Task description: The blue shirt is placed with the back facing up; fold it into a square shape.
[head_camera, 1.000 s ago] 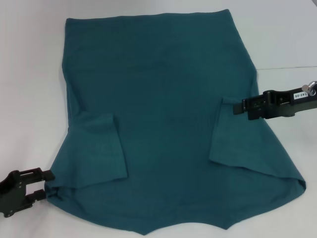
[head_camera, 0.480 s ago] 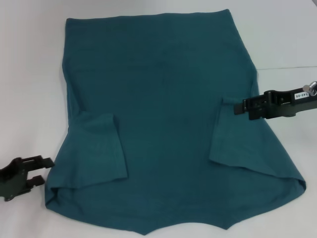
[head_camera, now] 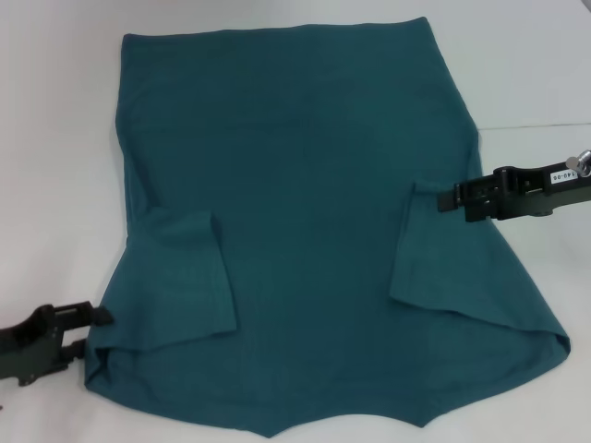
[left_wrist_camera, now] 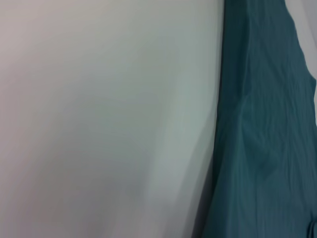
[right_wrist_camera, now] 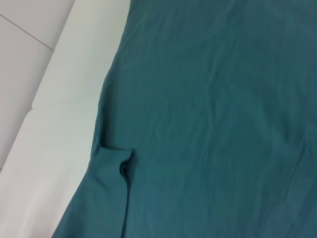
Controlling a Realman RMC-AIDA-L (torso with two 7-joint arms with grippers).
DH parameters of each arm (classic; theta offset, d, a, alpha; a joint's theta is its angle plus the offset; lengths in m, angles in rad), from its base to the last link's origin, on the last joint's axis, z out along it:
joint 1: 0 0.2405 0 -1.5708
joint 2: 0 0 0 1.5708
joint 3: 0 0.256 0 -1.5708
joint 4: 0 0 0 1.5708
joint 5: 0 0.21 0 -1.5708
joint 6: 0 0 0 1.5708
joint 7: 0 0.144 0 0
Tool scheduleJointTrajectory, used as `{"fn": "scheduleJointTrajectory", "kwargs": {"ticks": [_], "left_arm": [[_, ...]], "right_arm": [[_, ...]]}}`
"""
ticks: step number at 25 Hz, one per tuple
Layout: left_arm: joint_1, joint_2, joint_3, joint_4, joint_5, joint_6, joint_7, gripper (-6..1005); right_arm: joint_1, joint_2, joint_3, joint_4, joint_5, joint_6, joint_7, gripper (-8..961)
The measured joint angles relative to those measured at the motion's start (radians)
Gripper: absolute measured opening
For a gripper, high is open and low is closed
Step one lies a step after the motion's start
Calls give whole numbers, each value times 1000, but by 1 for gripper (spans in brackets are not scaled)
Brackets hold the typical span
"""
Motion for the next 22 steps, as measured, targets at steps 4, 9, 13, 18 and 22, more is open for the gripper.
{"fn": "scheduleJointTrajectory", "kwargs": {"ticks": [4,9,13,18,22], "left_arm": [[5,-2,-1,7,0,26,0,484],[5,-4,0,5,-4,60,8,475],[-9,-4,1,1,-5,64,10,467],[-23,-5,12,-4,1,58,-2,458],[-22,-4,36,2,1,60,-25,450]], "right_arm": [[0,0,0,1,0,0,0,681],[1,0,0,2,0,-2,0,681],[1,0,0,2,0,-2,0,682],[-1,0,0,2,0,-2,-2,682],[-3,0,0,2,0,-2,-2,682]]}}
